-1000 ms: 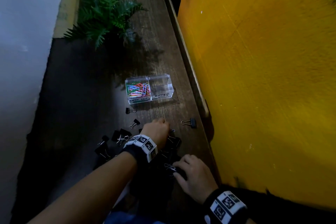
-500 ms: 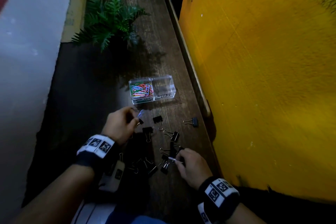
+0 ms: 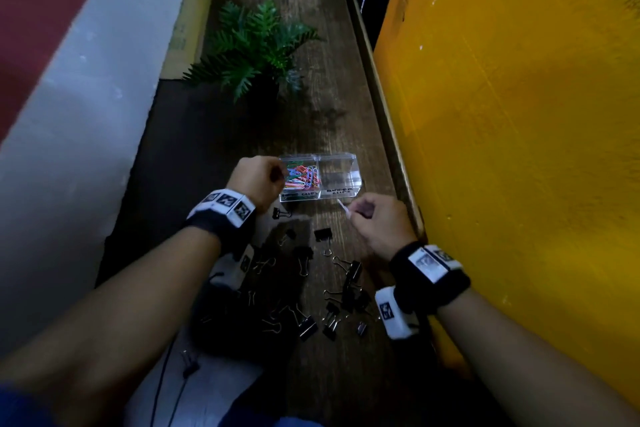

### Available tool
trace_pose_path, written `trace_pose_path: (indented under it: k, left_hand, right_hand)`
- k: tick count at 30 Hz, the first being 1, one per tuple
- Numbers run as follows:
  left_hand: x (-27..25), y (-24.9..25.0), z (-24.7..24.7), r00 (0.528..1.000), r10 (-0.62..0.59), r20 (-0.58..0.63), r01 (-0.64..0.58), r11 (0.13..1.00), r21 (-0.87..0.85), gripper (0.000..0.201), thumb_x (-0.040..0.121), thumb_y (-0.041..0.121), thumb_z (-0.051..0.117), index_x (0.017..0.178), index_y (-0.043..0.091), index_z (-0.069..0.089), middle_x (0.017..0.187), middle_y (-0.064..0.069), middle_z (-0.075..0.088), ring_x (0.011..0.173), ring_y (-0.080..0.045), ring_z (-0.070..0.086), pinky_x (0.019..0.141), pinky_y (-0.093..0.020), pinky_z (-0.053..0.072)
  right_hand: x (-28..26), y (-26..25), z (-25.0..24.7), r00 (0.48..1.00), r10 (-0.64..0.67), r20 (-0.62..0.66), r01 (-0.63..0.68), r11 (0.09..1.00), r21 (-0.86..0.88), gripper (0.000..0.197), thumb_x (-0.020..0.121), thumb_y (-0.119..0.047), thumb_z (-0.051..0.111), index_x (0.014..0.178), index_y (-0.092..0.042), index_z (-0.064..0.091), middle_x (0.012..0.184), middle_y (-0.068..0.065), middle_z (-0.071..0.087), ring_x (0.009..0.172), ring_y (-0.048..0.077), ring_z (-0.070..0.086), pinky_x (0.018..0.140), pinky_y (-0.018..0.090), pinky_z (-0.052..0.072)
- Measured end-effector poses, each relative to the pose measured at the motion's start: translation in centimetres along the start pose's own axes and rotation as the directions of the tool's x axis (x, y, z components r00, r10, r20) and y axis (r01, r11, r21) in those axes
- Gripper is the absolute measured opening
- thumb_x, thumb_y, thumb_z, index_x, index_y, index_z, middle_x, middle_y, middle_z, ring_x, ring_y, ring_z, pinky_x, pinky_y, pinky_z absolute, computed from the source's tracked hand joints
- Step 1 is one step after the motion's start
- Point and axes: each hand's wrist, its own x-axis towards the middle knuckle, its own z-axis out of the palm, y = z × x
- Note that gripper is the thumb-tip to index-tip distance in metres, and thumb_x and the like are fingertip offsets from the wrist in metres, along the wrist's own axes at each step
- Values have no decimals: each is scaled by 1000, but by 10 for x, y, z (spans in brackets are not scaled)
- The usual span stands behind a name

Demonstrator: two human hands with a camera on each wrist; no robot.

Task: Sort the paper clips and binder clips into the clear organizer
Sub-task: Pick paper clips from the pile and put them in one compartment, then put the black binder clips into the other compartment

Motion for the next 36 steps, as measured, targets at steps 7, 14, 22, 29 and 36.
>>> trace_pose_path:
  k: [7, 14, 22, 29, 36]
  left_hand:
    - [21, 2, 19, 989, 139, 50, -145, 976, 164, 17, 87, 19, 58, 98, 21, 70, 99, -3, 67, 90, -22, 63, 78, -33, 51]
    - [1, -13, 15, 991, 111, -78, -110, 994, 20, 20, 81, 11, 61, 97, 16, 73, 95, -4, 62, 84, -22, 62, 77, -33, 52]
    - [-117, -87, -3, 970, -175, -168, 168, 984, -60, 19, 75, 0, 70, 89, 12, 73, 90, -7, 64, 79, -23, 63, 74, -20, 41]
    - [-208, -123, -5, 911, -411, 27, 410, 911, 37, 33, 73, 14, 76, 104, 17, 68, 105, -5, 57, 91, -25, 62, 81, -28, 46]
    - [-257, -114, 16, 813, -462, 355, 395, 885, 247, 81, 59, 43, 81, 129, 28, 45, 122, -6, 39, 109, -27, 54, 93, -31, 45]
  right_hand:
    - [59, -38, 16, 994, -86, 67, 98, 974, -206, 9, 84, -16, 67, 78, -22, 64, 78, -5, 64, 72, 10, 59, 59, 20, 44]
    - [86, -51, 48, 985, -118, 129, 157, 922, -355, 8, 87, -19, 58, 83, -19, 66, 84, -1, 65, 77, 18, 60, 67, 30, 51]
    - [90, -49, 63, 961, -259, 95, 270, 810, -521, 14, 88, -22, 57, 96, -15, 66, 96, 3, 64, 90, 21, 56, 81, 37, 47]
    - [53, -33, 20, 894, -373, 248, 447, 773, -450, 8, 90, -25, 56, 93, -18, 60, 87, -2, 58, 78, 15, 52, 74, 32, 49]
    - [0, 4, -5, 744, -173, 645, 602, 591, -536, 10, 88, -20, 49, 93, -18, 58, 90, 0, 58, 79, 19, 56, 67, 30, 47]
